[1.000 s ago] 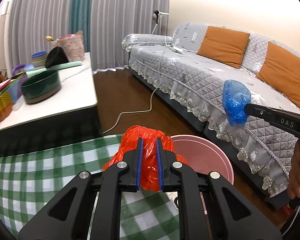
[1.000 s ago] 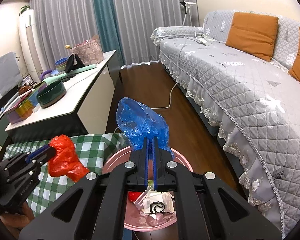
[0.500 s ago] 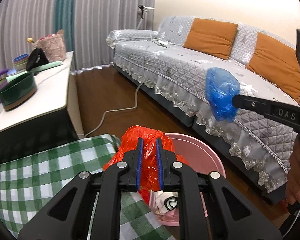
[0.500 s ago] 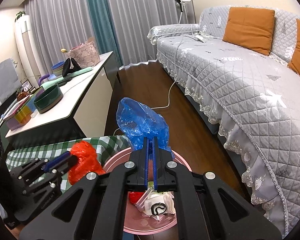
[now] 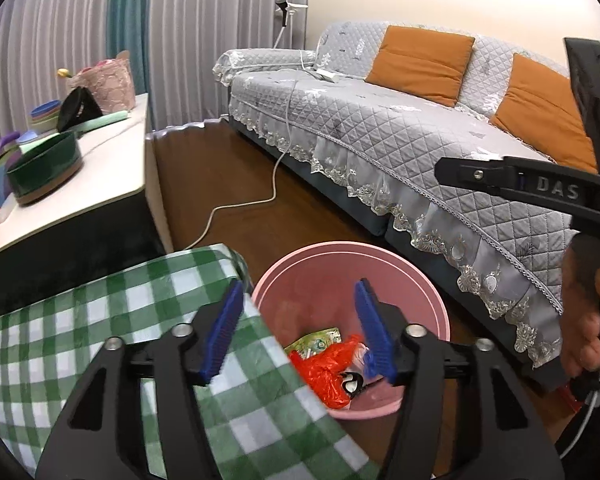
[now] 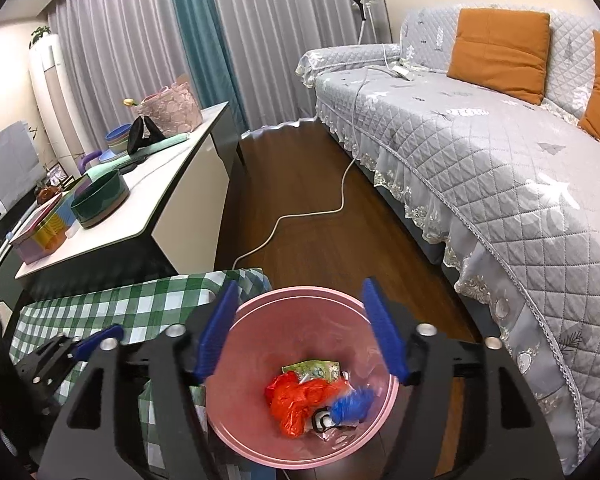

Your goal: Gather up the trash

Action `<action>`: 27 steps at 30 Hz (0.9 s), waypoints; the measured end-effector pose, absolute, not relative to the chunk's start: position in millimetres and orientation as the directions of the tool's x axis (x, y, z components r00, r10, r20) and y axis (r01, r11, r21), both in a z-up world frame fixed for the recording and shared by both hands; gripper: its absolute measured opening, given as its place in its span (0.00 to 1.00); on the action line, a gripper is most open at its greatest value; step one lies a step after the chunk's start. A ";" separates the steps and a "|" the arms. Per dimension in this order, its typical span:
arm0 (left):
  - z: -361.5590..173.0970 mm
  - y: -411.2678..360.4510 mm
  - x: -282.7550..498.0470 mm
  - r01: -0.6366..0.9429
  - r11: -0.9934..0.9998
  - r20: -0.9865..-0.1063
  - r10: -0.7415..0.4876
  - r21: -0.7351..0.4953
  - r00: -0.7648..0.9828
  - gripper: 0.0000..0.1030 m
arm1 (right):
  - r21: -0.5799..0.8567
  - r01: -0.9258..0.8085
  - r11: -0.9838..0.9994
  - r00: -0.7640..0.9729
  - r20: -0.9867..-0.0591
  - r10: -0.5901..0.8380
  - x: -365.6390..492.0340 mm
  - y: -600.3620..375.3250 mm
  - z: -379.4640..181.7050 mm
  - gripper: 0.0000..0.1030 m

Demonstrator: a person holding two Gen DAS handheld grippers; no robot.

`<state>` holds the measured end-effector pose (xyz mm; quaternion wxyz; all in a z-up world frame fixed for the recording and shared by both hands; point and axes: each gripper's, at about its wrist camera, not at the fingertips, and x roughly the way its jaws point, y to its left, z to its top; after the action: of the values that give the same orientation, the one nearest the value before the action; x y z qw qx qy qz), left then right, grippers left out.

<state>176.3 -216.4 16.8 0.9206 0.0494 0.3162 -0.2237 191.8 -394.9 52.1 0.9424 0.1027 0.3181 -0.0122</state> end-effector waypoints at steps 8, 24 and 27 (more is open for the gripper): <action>30.5 -178.0 124.7 0.395 0.913 -0.613 -0.369 -0.100 0.698 0.76 | 0.171 0.062 0.983 0.820 -0.571 0.047 175.2 -377.3 60.0 0.87; 42.5 -55.9 9.6 0.139 0.980 -0.600 -0.196 -0.141 0.775 0.82 | 0.069 0.022 0.997 0.839 -0.543 0.019 71.9 -306.1 101.9 0.95; 34.1 -45.4 -5.3 0.076 0.988 -0.612 -0.141 -0.131 0.778 0.82 | 0.046 0.002 0.999 0.834 -0.551 0.024 45.4 -283.9 99.9 0.95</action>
<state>-5.3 -45.4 34.1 0.9417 -0.0497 0.3278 -0.0576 45.4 -283.9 99.9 0.9574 0.0226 0.2878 0.0057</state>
